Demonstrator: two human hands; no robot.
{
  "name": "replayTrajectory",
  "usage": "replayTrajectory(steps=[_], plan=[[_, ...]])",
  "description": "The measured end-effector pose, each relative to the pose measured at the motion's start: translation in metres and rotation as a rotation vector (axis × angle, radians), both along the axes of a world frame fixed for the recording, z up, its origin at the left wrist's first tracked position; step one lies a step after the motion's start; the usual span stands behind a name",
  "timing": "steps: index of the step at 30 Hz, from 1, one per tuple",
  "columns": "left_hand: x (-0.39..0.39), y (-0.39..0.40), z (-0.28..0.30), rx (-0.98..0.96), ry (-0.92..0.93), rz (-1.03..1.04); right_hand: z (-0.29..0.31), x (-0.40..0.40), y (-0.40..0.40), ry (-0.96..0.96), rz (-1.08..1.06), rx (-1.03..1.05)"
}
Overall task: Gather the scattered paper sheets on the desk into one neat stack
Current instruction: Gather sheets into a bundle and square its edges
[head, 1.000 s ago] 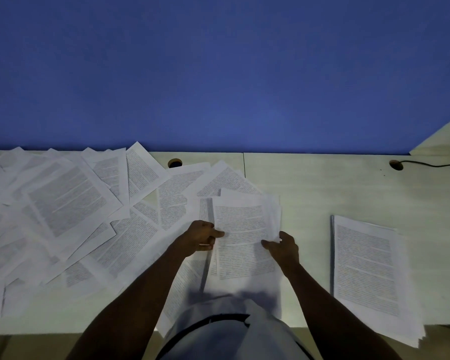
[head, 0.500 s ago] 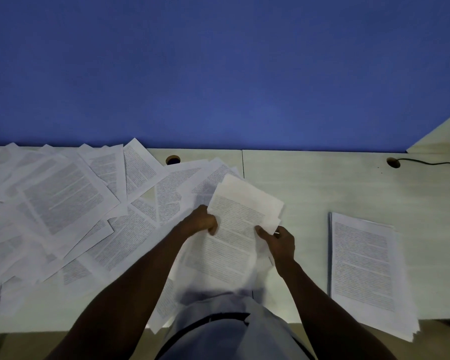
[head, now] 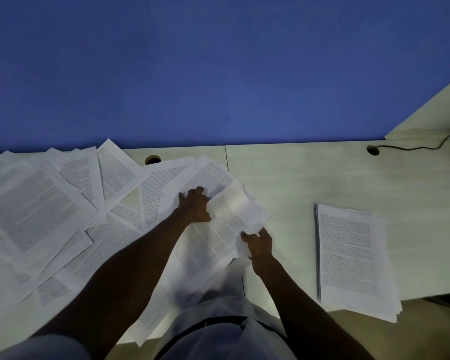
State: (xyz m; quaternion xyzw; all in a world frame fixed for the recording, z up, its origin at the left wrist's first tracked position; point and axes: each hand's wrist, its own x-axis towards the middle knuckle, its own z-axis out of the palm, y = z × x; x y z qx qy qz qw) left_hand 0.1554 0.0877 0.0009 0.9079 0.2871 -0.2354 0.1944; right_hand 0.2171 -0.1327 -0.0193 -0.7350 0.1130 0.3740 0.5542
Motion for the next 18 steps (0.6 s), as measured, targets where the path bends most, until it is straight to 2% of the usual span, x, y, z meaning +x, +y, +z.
replayTrajectory(steps=[2, 5, 6, 8, 9, 10, 13, 16, 18], plan=[[0.001, 0.007, 0.003, -0.018, -0.048, 0.033, 0.003, 0.009, -0.002, 0.019, 0.025, 0.054], [0.005, 0.021, 0.004, -0.154, -0.065, 0.079, 0.003, 0.017, 0.000, 0.105, 0.008, 0.191], [0.005, 0.023, 0.005, -0.256, -0.074, 0.101, 0.004, 0.018, 0.002, 0.161, 0.002, 0.255], [0.002, 0.023, 0.006, -0.648, -0.161, 0.257, 0.007, 0.022, 0.004, 0.297, -0.018, 0.407], [-0.001, 0.021, 0.009, -0.783, -0.213, 0.300, 0.011, 0.025, 0.004, 0.376, -0.034, 0.469], [0.000, 0.020, 0.012, -0.808, -0.236, 0.374, 0.014, 0.029, 0.005, 0.442, -0.041, 0.521], [0.002, 0.022, 0.029, -0.824, -0.274, 0.405, 0.026, 0.041, 0.012, 0.535, -0.026, 0.575], [-0.002, 0.033, 0.035, -0.983, -0.289, 0.499, 0.031, 0.053, 0.024, 0.516, -0.031, 0.573], [-0.011, 0.037, 0.036, -0.904, -0.385, 0.608, 0.032, 0.059, 0.029, 0.471, -0.017, 0.545]])
